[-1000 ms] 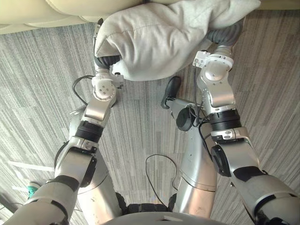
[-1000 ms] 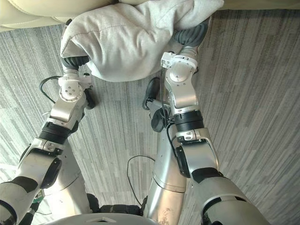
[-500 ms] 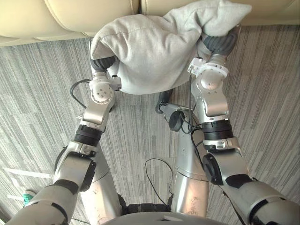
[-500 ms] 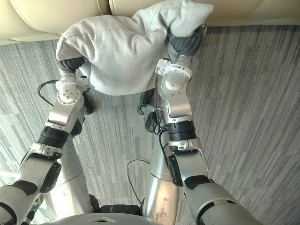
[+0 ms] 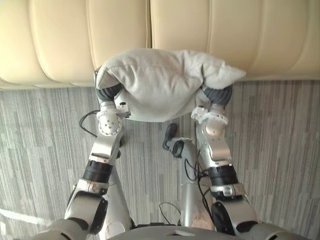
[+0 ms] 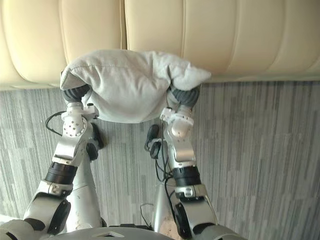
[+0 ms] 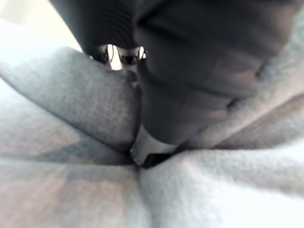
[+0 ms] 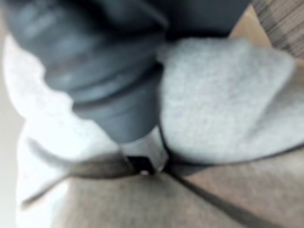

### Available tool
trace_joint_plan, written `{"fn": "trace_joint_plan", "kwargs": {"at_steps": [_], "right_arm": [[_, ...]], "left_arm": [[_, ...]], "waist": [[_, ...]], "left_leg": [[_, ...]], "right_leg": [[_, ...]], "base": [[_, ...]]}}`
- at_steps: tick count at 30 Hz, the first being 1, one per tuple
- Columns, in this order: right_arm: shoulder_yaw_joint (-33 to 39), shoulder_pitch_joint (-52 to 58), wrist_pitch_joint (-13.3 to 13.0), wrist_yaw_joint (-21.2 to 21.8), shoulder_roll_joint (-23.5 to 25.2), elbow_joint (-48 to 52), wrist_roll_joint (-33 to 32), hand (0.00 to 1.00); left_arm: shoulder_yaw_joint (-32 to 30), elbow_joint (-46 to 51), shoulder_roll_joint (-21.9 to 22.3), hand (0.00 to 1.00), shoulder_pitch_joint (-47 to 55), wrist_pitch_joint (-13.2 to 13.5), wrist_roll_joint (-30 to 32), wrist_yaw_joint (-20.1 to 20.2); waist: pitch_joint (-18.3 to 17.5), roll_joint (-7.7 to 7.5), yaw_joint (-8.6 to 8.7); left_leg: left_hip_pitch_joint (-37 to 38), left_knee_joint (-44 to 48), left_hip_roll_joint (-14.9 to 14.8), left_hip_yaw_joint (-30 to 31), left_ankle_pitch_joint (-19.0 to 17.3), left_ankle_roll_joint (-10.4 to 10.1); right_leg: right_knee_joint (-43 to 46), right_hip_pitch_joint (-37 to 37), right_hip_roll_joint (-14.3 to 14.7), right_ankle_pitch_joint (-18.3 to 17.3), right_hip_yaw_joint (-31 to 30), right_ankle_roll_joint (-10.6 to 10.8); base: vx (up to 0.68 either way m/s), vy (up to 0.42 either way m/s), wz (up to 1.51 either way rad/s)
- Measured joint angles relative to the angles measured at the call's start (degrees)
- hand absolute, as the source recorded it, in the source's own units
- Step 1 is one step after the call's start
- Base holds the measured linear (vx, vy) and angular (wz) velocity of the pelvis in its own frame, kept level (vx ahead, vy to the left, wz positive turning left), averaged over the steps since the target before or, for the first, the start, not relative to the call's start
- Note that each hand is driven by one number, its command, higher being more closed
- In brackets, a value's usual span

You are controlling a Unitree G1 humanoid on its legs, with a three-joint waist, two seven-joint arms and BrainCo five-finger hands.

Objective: Pick up cushions and gather them together orderly.

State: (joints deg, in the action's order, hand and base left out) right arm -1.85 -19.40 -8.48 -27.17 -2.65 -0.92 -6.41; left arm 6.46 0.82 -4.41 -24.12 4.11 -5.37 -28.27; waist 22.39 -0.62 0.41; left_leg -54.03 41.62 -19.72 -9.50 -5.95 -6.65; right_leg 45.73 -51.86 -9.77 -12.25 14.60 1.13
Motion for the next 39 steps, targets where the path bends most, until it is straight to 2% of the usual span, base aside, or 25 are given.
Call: {"fn": "trace_joint_plan", "kwargs": {"at_steps": [2, 4, 5, 9, 12, 16, 20, 25, 26, 28, 29, 30, 31, 32, 33, 34, 35, 36, 37, 38, 39], "right_arm": [[-0.4, 4.1, -0.7, 1.5, 0.2, 1.4, -0.6, 1.0], [-1.9, 10.9, -0.8, 3.7, 0.1, 3.8, -0.7, 1.0], [-2.2, 12.4, -0.8, 4.2, 0.2, 4.4, -0.7, 1.0], [-4.0, 22.9, -0.8, 8.3, 0.2, 9.5, 0.1, 1.0], [-4.0, 24.8, -0.8, 10.0, 0.1, 9.5, 0.7, 1.0], [-3.7, 25.7, 0.0, 12.8, -0.1, 7.0, 4.0, 1.0], [-3.5, 25.6, 0.5, 14.7, -0.1, 3.1, 4.6, 1.0], [-3.3, 25.9, 0.9, 16.2, -0.1, 1.9, 4.5, 1.0], [-2.9, 25.9, 0.9, 16.6, -0.1, 1.8, 4.6, 1.0], [-2.2, 25.7, 0.9, 16.7, -0.2, 0.8, 4.6, 1.0], [-2.1, 25.7, 0.9, 16.7, -0.1, 0.0, 4.6, 1.0], [-1.9, 26.1, 0.9, 16.7, -0.1, -0.4, 4.7, 1.0], [-2.0, 26.1, 0.9, 16.7, -0.1, -1.1, 5.9, 1.0], [-2.0, 25.9, 0.9, 16.7, -0.1, -1.5, 6.3, 1.0], [-1.9, 25.5, 0.9, 16.8, 0.0, -2.6, 6.7, 1.0], [-1.9, 25.4, 0.9, 16.9, 0.3, -2.9, 6.8, 1.0], [-1.4, 24.1, 0.5, 17.2, -0.3, -2.2, 6.9, 1.0], [-1.2, 23.6, 0.7, 17.1, 0.1, -2.5, 6.9, 1.0], [-0.1, 23.3, 1.4, 17.2, -0.2, -2.9, 6.9, 1.0], [0.5, 23.3, 1.4, 17.1, -0.2, -2.8, 6.9, 1.0], [0.8, 23.8, 1.4, 17.1, -0.1, -2.8, 6.9, 1.0]], "left_arm": [[0.8, 1.5, 0.0, 1.0, 2.9, 1.0, 0.1, 0.4], [1.5, 3.6, -0.1, 1.0, 9.3, 1.4, 0.9, 1.4], [1.7, 3.8, -0.1, 1.0, 10.5, 1.5, 1.1, 1.6], [1.7, 6.2, -1.1, 1.0, 21.6, 2.4, 1.1, 5.5], [1.5, 6.3, -1.5, 1.0, 24.6, 2.8, 1.1, 7.4], [0.1, 4.5, -1.2, 1.0, 29.2, 2.9, 1.1, 9.9], [-1.0, 2.0, -0.8, 1.0, 31.2, 2.9, 1.0, 11.6], [-1.9, 2.0, 0.0, 1.0, 33.2, 2.8, 1.0, 12.8], [-1.9, 2.0, 0.1, 1.0, 33.7, 2.8, 1.0, 13.5], [-1.9, 2.0, 0.7, 1.0, 34.5, 2.8, 0.9, 14.1], [-1.8, 1.8, 0.8, 1.0, 35.0, 2.8, 1.0, 14.4], [-1.8, 1.6, 0.5, 1.0, 35.3, 2.7, 1.0, 15.0], [-1.8, 1.0, -0.1, 1.0, 35.4, 2.6, 1.0, 15.2], [-1.9, 0.7, -0.3, 1.0, 35.4, 2.6, 1.0, 15.2], [-1.9, 0.6, -0.8, 1.0, 35.4, 2.5, 1.0, 15.2], [-2.0, 0.7, -1.5, 1.0, 34.9, 2.6, 1.0, 15.1], [-2.3, 0.8, -1.2, 1.0, 33.5, 2.8, 0.9, 14.8], [-2.3, 0.6, -1.6, 1.0, 32.7, 2.7, 0.9, 14.7], [-1.6, -0.7, -1.4, 1.0, 31.2, 2.2, 1.0, 14.7], [-1.3, -0.7, -1.5, 1.0, 30.8, 2.2, 1.1, 14.8], [-0.6, -0.7, -2.0, 1.0, 30.5, 2.1, 1.2, 14.9]], "waist": [[-0.1, -0.01, -0.16], [-3.5, -0.51, -0.37], [-3.9, -0.54, -0.46], [-10.6, -2.02, -0.97], [-12.9, -2.43, -0.86], [-16.8, -2.29, -0.77], [-17.7, -2.26, -0.33], [-18.4, -2.2, -0.08], [-18.4, -2.09, -0.39], [-18.1, -1.72, -0.65], [-17.9, -1.56, -0.38], [-17.2, -1.67, 0.37], [-16.5, -1.66, 0.87], [-16.3, -1.5, 1.04], [-16.4, -2.14, 1.23], [-16.7, -3.96, 1.43], [-15.3, -3.28, 1.29], [-14.4, -3.91, 1.14], [-12.6, -2.94, 1.8], [-11.9, -2.07, 2.3], [-11.5, -1.61, 3.42]], "left_leg": [[5.2, -2.3, 0.6, -0.7, -0.3, -0.4], [11.4, -5.1, 1.2, -1.9, -0.3, -0.3], [13.2, -5.7, 1.2, -2.1, -0.3, -0.4], [25.4, -10.6, 1.4, -5.0, -1.4, -0.5], [30.0, -13.5, 2.1, -6.2, -1.7, -0.7], [36.1, -19.5, 3.7, -7.6, -0.8, -1.1], [40.2, -22.0, 4.9, -7.7, -0.7, -1.0], [42.6, -23.0, 5.2, -7.8, -1.3, -0.7], [42.6, -22.3, 5.2, -7.4, -3.3, -0.9], [42.4, -20.6, 4.9, -7.0, -5.5, -0.3], [42.3, -20.1, 5.0, -7.1, -6.6, -0.8], [42.9, -19.5, 5.5, -6.8, -7.4, -0.3], [43.9, -21.0, 6.9, -6.1, -7.3, 0.2], [44.3, -22.4, 7.4, -6.0, -6.9, 0.7], [45.1, -25.9, 8.6, -5.6, -6.5, 1.3], [45.7, -27.9, 11.7, -4.6, -6.3, 2.2], [42.9, -22.6, 10.6, -3.1, -6.8, 1.2], [42.9, -21.6, 11.2, -3.1, -7.5, 1.1], [42.9, -22.2, 11.1, -1.4, -7.6, 1.2], [43.0, -23.6, 11.1, -0.3, -7.6, 1.1], [43.3, -24.8, 11.6, 2.0, -7.3, -0.2]], "right_leg": [[-2.5, 5.1, -0.1, 0.2, 0.1, 0.7], [-6.5, 11.3, 0.1, 0.8, 0.2, 1.5], [-7.4, 13.2, 0.2, 1.2, 0.3, 1.4], [-16.5, 25.9, 1.4, 3.2, 0.3, 2.4], [-21.0, 30.5, 1.8, 4.3, 0.0, 3.0], [-31.7, 37.3, 3.1, 8.9, -1.4, 3.9], [-38.9, 42.6, 3.6, 12.7, -3.1, 3.9], [-40.0, 44.1, 3.9, 14.7, -4.8, 2.9], [-38.0, 43.1, 3.9, 14.7, -5.2, 2.9], [-30.9, 39.3, 3.6, 14.6, -6.4, 2.8], [-26.1, 37.2, 3.0, 14.6, -6.4, 2.8], [-18.9, 34.4, 1.6, 14.9, -6.5, 2.4], [-12.7, 31.3, 0.3, 17.3, -7.6, 1.0], [-12.1, 30.3, 0.2, 17.6, -8.1, 0.6], [-13.6, 29.9, 0.4, 15.2, -8.2, 0.9], [-18.5, 29.8, 0.4, 9.7, -8.6, 1.1], [-27.0, 31.0, 3.2, 5.0, -9.6, 2.2], [-29.0, 31.2, 3.9, 6.2, -12.0, 2.0], [-29.3, 31.1, 5.4, 9.0, -15.0, 2.4], [-28.9, 29.7, 5.6, 9.2, -16.2, 3.0], [-30.0, 29.4, 5.0, 9.4, -17.1, 3.3]], "base": [[0.0, 0.023, 0.09], [0.06, 0.038, -0.01], [0.14, 0.056, -0.07], [0.19, 0.062, -0.13], [0.15, 0.067, -0.1], [0.13, 0.043, -0.16], [0.12, 0.042, -0.18], [0.02, 0.048, -0.16], [-0.05, 0.061, -0.32], [-0.11, 0.097, -0.35], [-0.19, 0.156, -0.07], [-0.17, 0.145, 0.16], [-0.16, 0.136, 0.23], [-0.06, 0.075, 0.27], [0.02, 0.053, 0.29], [0.17, -0.005, 0.36], [0.18, -0.056, 0.26], [0.16, -0.132, 0.34], [0.05, -0.095, 0.38], [0.09, -0.096, 0.73], [0.1, -0.073, 0.61]]}}
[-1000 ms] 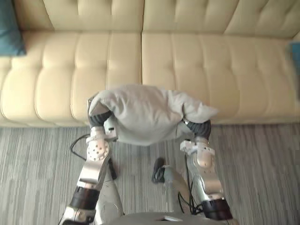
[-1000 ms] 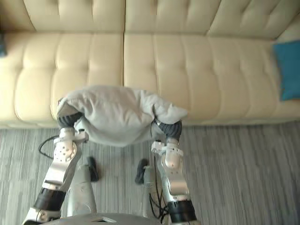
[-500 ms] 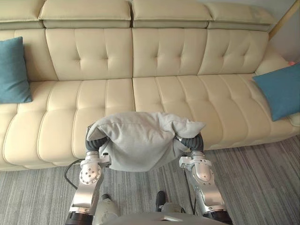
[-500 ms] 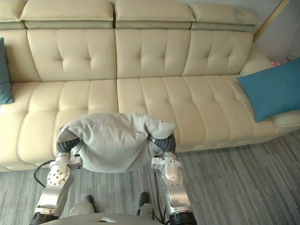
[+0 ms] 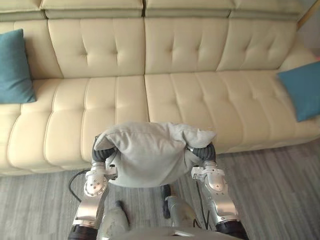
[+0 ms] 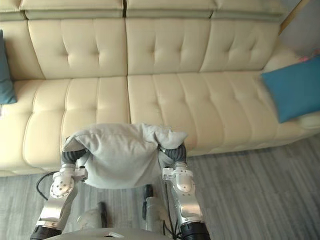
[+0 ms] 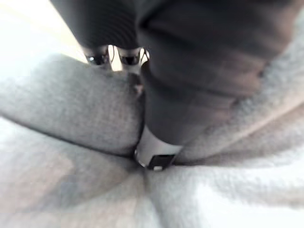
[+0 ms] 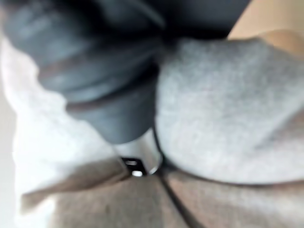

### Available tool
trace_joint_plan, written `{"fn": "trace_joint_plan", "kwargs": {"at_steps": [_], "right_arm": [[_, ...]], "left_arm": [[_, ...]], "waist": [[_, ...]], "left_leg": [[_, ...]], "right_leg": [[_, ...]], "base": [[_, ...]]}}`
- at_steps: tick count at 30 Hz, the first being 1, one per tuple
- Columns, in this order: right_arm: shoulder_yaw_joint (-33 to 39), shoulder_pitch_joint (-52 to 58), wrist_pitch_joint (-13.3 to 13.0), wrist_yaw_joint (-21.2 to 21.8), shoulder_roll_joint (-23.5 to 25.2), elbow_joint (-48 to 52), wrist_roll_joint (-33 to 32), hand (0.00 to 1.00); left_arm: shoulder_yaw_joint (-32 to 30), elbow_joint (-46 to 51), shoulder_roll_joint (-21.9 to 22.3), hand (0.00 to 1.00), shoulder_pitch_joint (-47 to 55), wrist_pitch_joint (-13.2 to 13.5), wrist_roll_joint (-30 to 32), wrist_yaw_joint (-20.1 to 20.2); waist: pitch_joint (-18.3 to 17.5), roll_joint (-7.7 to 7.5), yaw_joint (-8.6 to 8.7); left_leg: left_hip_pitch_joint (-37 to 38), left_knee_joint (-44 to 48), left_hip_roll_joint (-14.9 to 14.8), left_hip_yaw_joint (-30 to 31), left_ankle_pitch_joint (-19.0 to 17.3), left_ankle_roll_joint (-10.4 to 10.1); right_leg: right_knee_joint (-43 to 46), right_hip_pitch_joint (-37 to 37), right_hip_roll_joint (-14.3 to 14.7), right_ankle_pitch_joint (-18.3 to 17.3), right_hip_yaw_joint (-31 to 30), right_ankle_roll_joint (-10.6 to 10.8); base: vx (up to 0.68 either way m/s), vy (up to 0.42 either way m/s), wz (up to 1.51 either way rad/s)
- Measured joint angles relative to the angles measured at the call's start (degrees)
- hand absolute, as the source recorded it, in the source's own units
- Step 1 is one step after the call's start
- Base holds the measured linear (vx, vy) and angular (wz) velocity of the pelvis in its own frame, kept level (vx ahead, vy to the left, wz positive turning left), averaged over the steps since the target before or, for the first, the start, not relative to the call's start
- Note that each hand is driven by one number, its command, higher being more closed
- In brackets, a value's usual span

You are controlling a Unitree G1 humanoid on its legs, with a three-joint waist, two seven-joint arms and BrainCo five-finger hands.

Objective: Pick up cushions and gather them together orderly.

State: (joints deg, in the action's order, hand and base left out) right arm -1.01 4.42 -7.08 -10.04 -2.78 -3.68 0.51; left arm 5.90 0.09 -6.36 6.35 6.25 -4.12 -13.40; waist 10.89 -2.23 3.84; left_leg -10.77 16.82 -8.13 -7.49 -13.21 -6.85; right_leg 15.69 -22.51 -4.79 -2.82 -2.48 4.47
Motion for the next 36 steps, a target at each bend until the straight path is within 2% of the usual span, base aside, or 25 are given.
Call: {"fn": "trace_joint_plan", "kwargs": {"at_steps": [1, 2, 3, 4, 5, 6, 7, 9, 11, 12, 14, 15, 16, 17, 18, 20, 21, 23, 25, 29, 34, 36], "right_arm": [[0.0, 0.4, 0.0, 0.0, 0.0, 0.1, 0.0, 1.0], [-0.4, 1.2, 0.1, 0.3, -0.3, 0.3, 0.0, 1.0], [-0.5, 2.9, 0.1, 0.4, -0.5, 1.3, 0.0, 1.0], [-0.5, 4.3, 0.5, 0.4, -0.7, 3.0, -0.1, 1.0], [-0.6, 6.5, 0.7, 0.4, -1.6, 6.7, -0.2, 1.0], [-0.6, 7.0, 0.7, 0.5, -1.9, 8.1, -0.3, 1.0], [-0.7, 8.1, 0.7, 0.4, -3.2, 12.2, -0.4, 1.0], [-0.6, 8.2, 0.6, -0.5, -4.0, 16.0, -0.7, 1.0], [-0.6, 8.3, 0.4, -0.5, -4.2, 17.8, -0.9, 1.0], [-0.6, 8.3, 0.4, -0.5, -4.2, 18.1, -0.9, 1.0], [-0.6, 8.3, 0.4, -0.5, -4.4, 18.1, -0.9, 1.0], [-0.6, 8.6, 0.4, -0.4, -4.7, 18.2, -0.9, 1.0], [-0.6, 8.9, 0.4, -0.3, -4.9, 17.9, -0.9, 1.0], [-0.7, 9.0, 0.6, 0.0, -3.2, 16.9, -0.9, 1.0], [-1.1, 9.4, 0.8, 0.3, -1.6, 16.0, -0.8, 1.0], [-1.5, 10.3, 1.1, 1.9, 0.3, 16.0, -0.5, 1.0], [-1.7, 10.4, 1.1, 2.0, 0.3, 16.0, -0.5, 1.0], [-2.0, 10.4, 1.1, 2.3, 0.2, 15.8, -0.5, 1.0], [-1.5, 10.4, 1.0, 2.3, 0.3, 13.6, -0.6, 1.0], [-0.5, 10.2, 1.0, 2.4, 0.1, 9.1, -0.6, 1.0], [-0.6, 8.6, 1.1, 2.5, 0.1, 4.7, -0.4, 1.0], [-0.8, 6.3, 1.1, 2.4, 0.0, 4.3, 0.0, 1.0]], "left_arm": [[0.2, 0.0, 0.0, 1.0, -0.1, 0.0, 0.1, 0.1], [0.6, 0.0, 1.0, 1.0, 0.3, 0.0, 1.1, 0.2], [1.0, 0.2, 1.8, 1.0, 0.7, -0.1, 1.2, 0.3], [1.0, 0.4, 2.9, 1.0, 1.1, -0.1, 1.3, 0.4], [1.0, 0.9, 4.3, 1.0, 1.5, -0.2, 1.2, 0.6], [1.0, 1.3, 4.6, 1.0, 1.8, -0.2, 1.2, 0.6], [1.1, 2.6, 4.9, 1.0, 2.3, -0.2, 0.9, 1.0], [1.6, 4.3, 5.4, 1.0, 2.3, -0.2, 0.8, 1.4], [1.4, 6.2, 5.7, 1.0, 2.3, -0.2, 0.7, 1.5], [1.2, 6.9, 6.1, 1.0, 2.2, -0.1, 0.7, 1.5], [1.1, 7.4, 6.4, 1.0, 2.2, -0.2, 0.8, 1.6], [1.1, 8.2, 6.8, 1.0, 3.0, -0.2, 0.8, 1.7], [1.0, 8.8, 7.0, 1.0, 4.1, -0.1, 0.8, 1.8], [0.8, 8.5, 6.2, 1.0, 4.1, -0.1, 0.8, 1.8], [0.6, 8.5, 5.5, 1.0, 4.7, -0.1, 0.8, 1.8], [-0.7, 8.9, 4.4, 1.0, 6.7, -0.1, 0.7, 1.8], [-0.8, 9.0, 4.2, 1.0, 6.9, -0.1, 0.7, 1.9], [-0.8, 9.0, 3.4, 1.0, 7.2, -0.1, 0.7, 2.9], [-0.4, 8.1, 3.0, 1.0, 7.4, -0.1, 0.8, 4.0], [1.1, 5.7, 2.9, 1.0, 7.5, -0.3, 0.8, 4.8], [1.0, 3.5, 2.8, 1.0, 7.5, -0.6, 0.8, 4.9], [1.1, 3.3, 1.2, 1.0, 6.5, -0.6, 0.8, 4.8]], "waist": [[-0.1, -0.03, 0.29], [-0.1, 1.89, 0.17], [-0.3, 2.61, 0.02], [-0.3, 2.71, -0.18], [-0.5, 3.47, -0.29], [-0.5, 3.47, -0.49], [-0.5, 3.5, -1.53], [-0.8, 3.98, -2.46], [-1.0, 4.18, -3.06], [-1.0, 4.2, -3.71], [-1.1, 4.39, -4.14], [-2.3, 5.54, -4.52], [-3.5, 6.8, -4.99], [-3.9, 5.31, -5.09], [-4.3, 4.23, -5.49], [-5.0, 3.07, -5.74], [-5.1, 2.84, -5.75], [-6.1, 1.27, -5.92], [-6.9, 0.11, -5.06], [-7.3, -0.4, -3.95], [-7.3, -0.39, -3.83], [-7.3, -0.42, -3.79]], "left_leg": [[0.1, 0.3, -0.1, 0.7, 0.0, -1.3], [0.2, 1.3, -2.7, 2.4, -1.0, -2.7], [0.3, 3.9, -4.4, 3.1, -0.9, -2.5], [-1.6, 12.5, -6.0, 3.5, -0.7, -2.1], [-5.9, 23.7, -9.3, 3.3, 1.9, 0.8], [-7.0, 26.9, -10.5, 2.8, 3.6, 2.0], [-9.5, 34.2, -12.7, 1.2, 6.5, 3.8], [-11.5, 39.3, -12.9, -0.7, 4.4, 3.9], [-13.2, 37.9, -12.3, -2.6, 1.8, 4.3], [-13.8, 33.4, -11.2, -3.4, 0.4, 4.3], [-14.2, 26.7, -9.3, -3.3, 0.2, 4.2], [-12.9, 15.4, -7.5, -2.8, 5.0, 4.2], [-11.8, 10.9, -7.5, -1.4, 6.6, 1.3], [-11.7, 11.0, -5.9, -2.2, 6.5, 1.6], [-10.9, 10.4, -4.8, -2.8, 6.4, 2.1], [-9.6, 10.1, -4.1, -4.1, 5.7, 3.2], [-9.4, 10.0, -4.1, -4.3, 5.6, 3.3], [-9.2, 9.3, -4.0, -5.3, 5.6, 3.3], [-9.2, 8.5, -3.7, -5.5, 5.7, 3.1], [-8.8, 6.6, -3.4, -5.9, 7.0, 2.9], [-8.9, 4.8, -2.9, -6.3, 8.5, 3.0], [-8.8, 1.9, -2.2, -6.6, 10.5, 3.1]], "right_leg": [[-0.2, 0.4, -0.3, 1.5, 0.4, 0.9], [2.7, 0.2, 1.6, 0.0, 2.6, -0.4], [4.6, 0.7, 2.9, -2.1, 4.6, -1.5], [6.4, 1.7, 4.0, -3.2, 5.8, -2.8], [6.4, 4.1, 5.7, -4.1, 8.3, -4.1], [6.2, 5.0, 6.2, -4.4, 8.6, -4.6], [5.2, 8.0, 6.9, -5.5, 8.9, -6.4], [3.6, 10.9, 6.8, -6.1, 8.5, -7.1], [1.8, 13.2, 6.0, -6.1, 8.5, -7.1], [1.5, 14.6, 4.8, -6.2, 8.5, -6.9], [1.6, 15.6, 3.2, -6.7, 8.8, -6.1], [1.9, 15.9, 2.7, -7.8, 8.8, -4.2], [1.8, 16.3, 3.0, -9.5, 8.1, -1.7], [1.6, 16.5, 1.8, -10.0, 7.1, -0.9], [1.3, 16.4, 0.8, -9.7, 6.3, -1.1], [-0.4, 17.5, 0.1, -8.1, 5.2, -1.1], [-0.8, 17.7, 0.1, -7.8, 4.7, -1.1], [-3.3, 18.0, 0.1, -7.0, 3.1, -0.9], [-6.0, 18.5, 0.1, -6.4, 2.2, -0.5], [-8.3, 18.4, 0.2, -4.9, 0.8, -0.4], [-9.5, 17.6, 0.2, -3.6, -0.1, -0.2], [-10.0, 16.3, -0.1, -3.2, -0.3, -0.2]], "base": [[0.19, -0.185, 0.5], [0.3, -0.224, 0.33], [0.43, -0.28, 0.28], [0.5, -0.283, 0.41], [0.42, -0.254, 0.21], [0.46, -0.261, 0.07], [0.34, -0.16, -0.19], [0.3, -0.055, -0.16], [0.24, 0.074, 0.06], [0.2, 0.128, 0.14], [0.2, 0.221, 0.18], [0.21, 0.348, 0.04], [0.18, 0.318, 0.04], [0.18, 0.293, -0.01], [0.14, 0.232, 0.07], [0.1, 0.196, -0.1], [0.04, 0.119, -0.22], [-0.01, 0.057, -0.29], [-0.06, 0.0, -0.23], [-0.06, -0.006, -0.12], [-0.04, 0.002, -0.07], [-0.05, -0.011, 0.03]]}}
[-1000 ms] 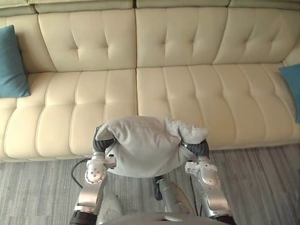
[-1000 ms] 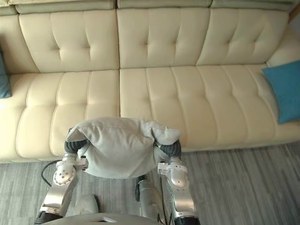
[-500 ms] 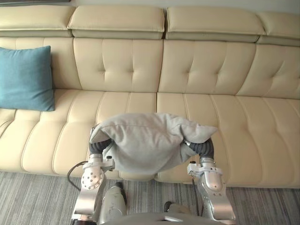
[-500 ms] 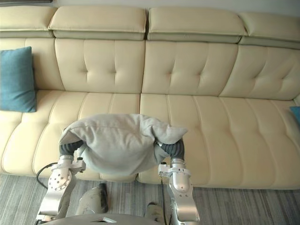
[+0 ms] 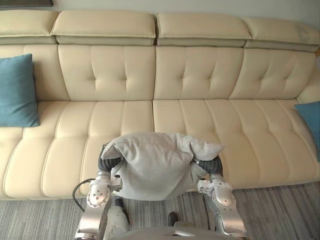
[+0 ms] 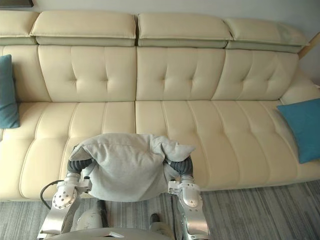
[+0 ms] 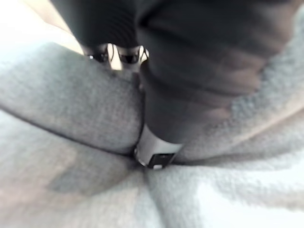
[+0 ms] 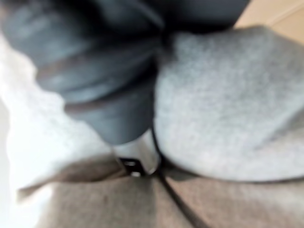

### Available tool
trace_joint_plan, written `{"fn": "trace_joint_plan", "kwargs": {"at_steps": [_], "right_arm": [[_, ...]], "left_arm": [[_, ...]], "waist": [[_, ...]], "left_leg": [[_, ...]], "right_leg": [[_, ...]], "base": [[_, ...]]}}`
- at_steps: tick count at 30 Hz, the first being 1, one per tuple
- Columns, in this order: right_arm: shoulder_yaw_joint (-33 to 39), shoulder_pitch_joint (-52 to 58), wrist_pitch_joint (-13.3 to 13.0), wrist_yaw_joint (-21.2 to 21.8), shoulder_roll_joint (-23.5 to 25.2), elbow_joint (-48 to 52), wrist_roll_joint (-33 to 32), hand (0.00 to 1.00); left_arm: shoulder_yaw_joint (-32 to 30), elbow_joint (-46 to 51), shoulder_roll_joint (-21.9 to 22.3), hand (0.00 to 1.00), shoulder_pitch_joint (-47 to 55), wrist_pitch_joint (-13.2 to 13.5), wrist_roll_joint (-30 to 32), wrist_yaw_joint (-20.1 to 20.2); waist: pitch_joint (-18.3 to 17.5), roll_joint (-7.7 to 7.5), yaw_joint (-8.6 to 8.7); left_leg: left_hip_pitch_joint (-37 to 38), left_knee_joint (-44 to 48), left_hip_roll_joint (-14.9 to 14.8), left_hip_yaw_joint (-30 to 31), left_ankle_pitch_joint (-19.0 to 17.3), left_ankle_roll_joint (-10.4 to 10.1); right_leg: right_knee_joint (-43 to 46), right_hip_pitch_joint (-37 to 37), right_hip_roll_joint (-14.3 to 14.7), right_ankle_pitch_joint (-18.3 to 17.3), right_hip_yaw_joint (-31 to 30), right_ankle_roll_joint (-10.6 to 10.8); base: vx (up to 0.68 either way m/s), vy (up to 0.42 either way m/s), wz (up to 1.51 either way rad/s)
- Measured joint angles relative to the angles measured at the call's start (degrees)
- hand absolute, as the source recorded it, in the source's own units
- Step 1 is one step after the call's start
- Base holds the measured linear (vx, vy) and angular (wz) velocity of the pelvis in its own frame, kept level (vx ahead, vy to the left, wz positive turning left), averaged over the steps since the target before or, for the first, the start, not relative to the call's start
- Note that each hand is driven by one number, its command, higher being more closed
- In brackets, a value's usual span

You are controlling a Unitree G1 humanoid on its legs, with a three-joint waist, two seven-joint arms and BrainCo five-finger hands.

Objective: Pick up cushions and gather them together orderly.

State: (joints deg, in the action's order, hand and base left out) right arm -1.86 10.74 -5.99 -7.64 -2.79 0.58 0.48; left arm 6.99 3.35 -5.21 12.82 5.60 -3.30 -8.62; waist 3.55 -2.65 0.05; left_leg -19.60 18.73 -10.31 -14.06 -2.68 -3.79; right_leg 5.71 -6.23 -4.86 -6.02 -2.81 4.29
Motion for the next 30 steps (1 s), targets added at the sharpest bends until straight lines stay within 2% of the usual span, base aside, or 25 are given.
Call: {"fn": "trace_joint_plan", "kwargs": {"at_steps": [3, 7, 11, 13, 17, 21, 24, 27, 30], "right_arm": [[-0.7, -6.8, 0.0, -1.2, -0.4, -3.2, 1.2, 1.0], [-4.1, -16.8, 0.0, -3.9, -3.9, -4.5, 2.1, 1.0], [-4.2, -29.1, 0.3, -8.1, -6.8, -4.5, 2.2, 1.0], [-3.8, -34.7, 1.3, -10.2, -8.3, -4.5, 2.2, 1.0], [-1.6, -44.4, 2.3, -13.9, -10.0, -4.5, 2.2, 1.0], [0.7, -57.9, 2.9, -16.5, -12.0, -9.5, 2.2, 1.0], [2.7, -67.4, 3.3, -18.8, -12.6, -13.0, 2.2, 1.0], [4.0, -72.5, 3.7, -20.3, -13.1, -15.6, 2.2, 1.0], [4.3, -74.8, 4.0, -21.2, -13.5, -17.0, 2.2, 1.0]], "left_arm": [[0.1, -2.6, -2.6, 1.0, -5.1, 0.0, 0.2, -2.1], [0.0, -5.4, -5.3, 1.0, -14.5, 0.0, 0.2, -6.6], [0.8, -9.5, -7.2, 1.0, -28.7, 0.0, 0.2, -11.1], [1.0, -11.7, -8.1, 1.0, -36.0, -0.1, 0.2, -13.2], [1.3, -15.0, -10.6, 1.0, -48.6, -0.2, 0.2, -17.0], [0.9, -22.1, -13.2, 1.0, -62.3, -0.2, -0.1, -18.4], [-0.3, -27.5, -15.5, 1.0, -72.4, -0.2, -1.1, -18.7], [-0.3, -29.9, -16.1, 1.0, -78.2, -0.3, -1.1, -18.9], [-0.6, -30.9, -16.1, 1.0, -80.4, -0.5, -1.1, -19.0]], "waist": [[0.0, 0.01, -0.08], [0.3, 0.46, -0.22], [1.7, 1.71, -0.84], [2.6, 2.33, -1.02], [4.5, 3.13, -1.29], [6.8, 4.52, -1.38], [9.8, 4.7, -1.22], [11.2, 4.99, -1.19], [13.7, 4.88, -1.35]], "left_leg": [[0.5, -4.0, 0.5, 0.0, 3.1, -0.1], [-0.1, -10.2, 0.8, -0.3, 7.8, -0.1], [-3.7, -15.4, 0.7, -0.3, 13.1, 0.4], [-4.9, -18.4, 1.0, -0.3, 15.5, 0.7], [-7.2, -21.6, 1.5, 0.4, 17.7, 0.0], [-10.8, -23.1, 1.9, 1.8, 20.0, -0.2], [-14.3, -23.1, 2.2, 2.4, 21.4, 0.1], [-17.7, -23.2, 2.6, 3.0, 22.9, 0.2], [-19.2, -23.2, 2.9, 3.6, 24.2, -0.8]], "right_leg": [[-1.0, -1.0, 0.1, 1.3, 0.0, -0.1], [-1.9, -4.2, 0.6, 3.5, -0.3, 0.0], [0.1, -10.5, 1.3, 5.2, 0.0, 0.6], [2.2, -13.9, 1.4, 5.2, 0.2, 0.8], [6.4, -19.3, 1.3, 4.2, 0.5, 1.8], [9.7, -24.7, 1.3, 3.9, 1.0, 1.9], [13.6, -29.8, 1.1, 2.8, 0.9, 2.2], [17.0, -34.4, 0.9, 1.6, 1.0, 2.1], [19.7, -37.1, 0.3, 0.5, 1.2, 1.8]], "base": [[-0.08, -0.038, 0.0], [-0.1, -0.038, -0.05], [-0.13, -0.023, -0.02], [-0.15, -0.009, 0.01], [-0.13, -0.004, 0.05], [-0.09, -0.016, 0.08], [-0.07, -0.035, 0.06], [-0.02, -0.06, 0.13], [0.02, -0.078, 0.07]]}}
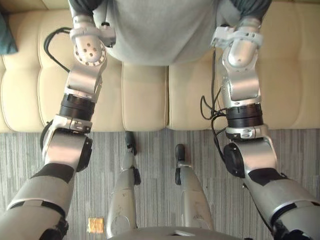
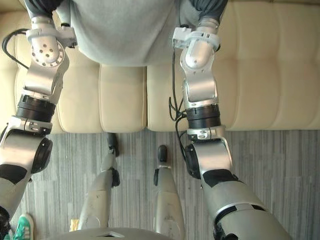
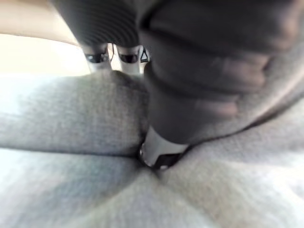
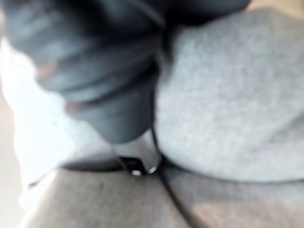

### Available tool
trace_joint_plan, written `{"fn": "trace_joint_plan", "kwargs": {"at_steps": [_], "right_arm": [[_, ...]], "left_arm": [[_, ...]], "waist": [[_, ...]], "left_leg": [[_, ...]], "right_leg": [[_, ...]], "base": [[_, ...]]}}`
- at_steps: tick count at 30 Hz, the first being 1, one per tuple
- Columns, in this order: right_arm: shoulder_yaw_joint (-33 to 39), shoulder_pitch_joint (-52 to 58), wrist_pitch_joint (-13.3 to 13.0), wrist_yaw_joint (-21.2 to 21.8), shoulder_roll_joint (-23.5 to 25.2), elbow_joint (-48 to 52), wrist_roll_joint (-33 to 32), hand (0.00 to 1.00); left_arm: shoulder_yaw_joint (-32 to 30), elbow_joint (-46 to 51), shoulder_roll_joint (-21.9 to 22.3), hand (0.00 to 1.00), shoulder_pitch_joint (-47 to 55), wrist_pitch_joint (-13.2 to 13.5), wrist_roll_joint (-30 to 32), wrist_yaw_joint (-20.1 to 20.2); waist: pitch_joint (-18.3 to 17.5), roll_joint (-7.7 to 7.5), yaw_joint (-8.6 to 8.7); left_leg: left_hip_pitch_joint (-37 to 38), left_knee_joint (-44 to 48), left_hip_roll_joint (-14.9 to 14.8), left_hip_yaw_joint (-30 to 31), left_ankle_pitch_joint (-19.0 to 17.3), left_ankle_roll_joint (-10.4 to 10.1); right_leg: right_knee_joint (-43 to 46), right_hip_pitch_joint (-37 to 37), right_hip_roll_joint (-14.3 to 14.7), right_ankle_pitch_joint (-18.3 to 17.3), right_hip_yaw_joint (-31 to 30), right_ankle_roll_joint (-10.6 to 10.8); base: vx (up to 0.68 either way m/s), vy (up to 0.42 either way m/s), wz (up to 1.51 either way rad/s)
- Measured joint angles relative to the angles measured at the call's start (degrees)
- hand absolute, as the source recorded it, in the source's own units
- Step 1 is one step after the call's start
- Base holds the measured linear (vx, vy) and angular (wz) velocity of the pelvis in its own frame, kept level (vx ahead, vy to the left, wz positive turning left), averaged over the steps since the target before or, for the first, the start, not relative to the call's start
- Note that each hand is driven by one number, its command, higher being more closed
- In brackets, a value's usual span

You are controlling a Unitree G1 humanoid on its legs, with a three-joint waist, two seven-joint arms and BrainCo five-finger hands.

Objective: Pick up cushions and gather them together orderly.

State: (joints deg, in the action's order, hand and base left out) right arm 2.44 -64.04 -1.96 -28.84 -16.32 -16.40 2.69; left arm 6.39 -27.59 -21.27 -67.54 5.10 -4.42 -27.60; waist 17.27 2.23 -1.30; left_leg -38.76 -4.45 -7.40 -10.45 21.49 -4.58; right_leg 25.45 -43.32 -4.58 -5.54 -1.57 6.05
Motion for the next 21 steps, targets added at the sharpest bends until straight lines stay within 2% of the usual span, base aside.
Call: {"fn": "trace_joint_plan", "kwargs": {"at_steps": [1, 3, 7, 8, 11, 12, 14, 15, 17, 21], "right_arm": [[0.0, -1.6, 0.6, -0.2, 0.0, -1.9, 0.0, 1.0], [0.3, -2.7, 1.2, -0.4, -0.2, -2.9, 0.0, 1.0], [1.0, -4.3, 1.6, -1.4, -0.8, -2.9, 0.0, 1.0], [1.0, -5.0, 1.7, -1.6, -1.1, -2.9, 0.0, 0.0], [1.1, -7.5, 1.9, -1.8, -2.7, -2.8, 0.0, 0.0], [1.2, -7.6, 1.9, -1.9, -2.8, -2.8, 0.0, 0.0], [2.4, -7.9, 1.9, -2.5, -3.7, -1.8, -0.1, 0.0], [2.3, -8.4, 1.8, -2.4, -4.7, -1.8, -0.1, 0.0], [2.4, -8.9, 1.6, -2.4, -5.7, -1.9, -0.7, 0.0], [2.7, -10.5, 1.7, -1.7, -7.0, -2.8, -5.1, 0.0]], "left_arm": [[0.0, -1.1, 0.0, 1.0, -0.9, -0.2, 0.0, 0.0], [-0.1, -1.4, 0.5, 1.0, -1.2, -0.3, 0.0, 0.0], [-1.0, -2.3, 2.5, 1.0, -2.6, -0.1, -1.2, -0.6], [-1.4, -2.3, 2.8, 0.0, -3.3, 0.0, -1.4, -0.6], [-1.9, -2.3, 3.4, 0.0, -5.8, 0.6, -3.5, -0.6], [-1.9, -2.3, 3.4, 0.0, -5.8, 1.0, -4.4, -0.6], [-2.8, -2.2, 4.2, 0.0, -6.0, 1.6, -5.6, -0.5], [-3.0, -2.3, 4.4, 0.0, -5.8, 2.2, -5.6, -0.4], [-3.0, -2.3, 3.3, 0.0, -6.7, 2.3, -6.6, 0.6], [-2.7, -3.7, -0.4, 0.0, -8.5, 1.1, -6.6, 4.1]], "waist": [[0.1, 0.04, 0.09], [0.2, 0.02, 0.28], [1.0, 0.09, 0.38], [1.1, 0.05, 0.35], [2.5, 0.05, 0.31], [2.7, 0.08, 0.34], [2.8, -0.19, 1.3], [2.9, -0.21, 0.87], [3.3, -0.03, 1.24], [3.5, 0.01, 1.24]], "left_leg": [[-1.6, 0.0, -0.2, 1.2, 0.8, -1.0], [-3.6, 0.0, -0.5, 1.4, 1.2, -1.6], [-6.6, 0.0, -0.7, 2.1, 1.3, -1.6], [-7.1, 0.0, -0.8, 2.1, 1.4, -1.5], [-8.4, 0.0, -0.9, 2.4, 0.6, -2.0], [-8.7, 0.0, -1.0, 2.2, -0.2, -1.2], [-10.5, 1.4, -0.9, -2.1, -5.6, -4.0], [-10.8, 5.3, -1.4, -3.0, -4.5, -2.5], [-10.5, 4.1, -1.1, -3.3, -2.3, 0.4], [-10.5, 3.1, -1.1, -3.1, -1.8, 1.1]], "right_leg": [[0.1, -1.4, 0.0, 0.0, 0.3, 0.0], [0.9, -3.7, 0.1, -0.1, 0.7, -0.2], [2.8, -7.2, 0.1, -0.4, 1.2, -0.6], [3.3, -7.9, 0.1, -0.4, 1.2, -0.7], [4.6, -9.6, 0.0, -0.5, 1.6, -0.8], [4.7, -10.0, 0.0, -0.5, 1.7, -0.8], [2.4, -10.7, -2.2, 0.6, 2.1, -0.6], [1.5, -10.9, -2.1, 1.3, 1.8, -0.5], [1.4, -10.9, -2.1, 1.6, 1.9, -0.2], [1.1, -11.1, -2.0, 1.5, 2.4, -0.2]], "base": [[0.04, -0.114, 0.02], [0.04, -0.089, 0.03], [0.03, -0.075, 0.05], [0.02, -0.088, 0.03], [0.01, -0.071, 0.04], [0.0, -0.057, 0.13], [0.01, -0.028, 0.37], [0.03, -0.028, 0.18], [0.04, -0.055, -0.02], [0.02, -0.052, 0.02]]}}
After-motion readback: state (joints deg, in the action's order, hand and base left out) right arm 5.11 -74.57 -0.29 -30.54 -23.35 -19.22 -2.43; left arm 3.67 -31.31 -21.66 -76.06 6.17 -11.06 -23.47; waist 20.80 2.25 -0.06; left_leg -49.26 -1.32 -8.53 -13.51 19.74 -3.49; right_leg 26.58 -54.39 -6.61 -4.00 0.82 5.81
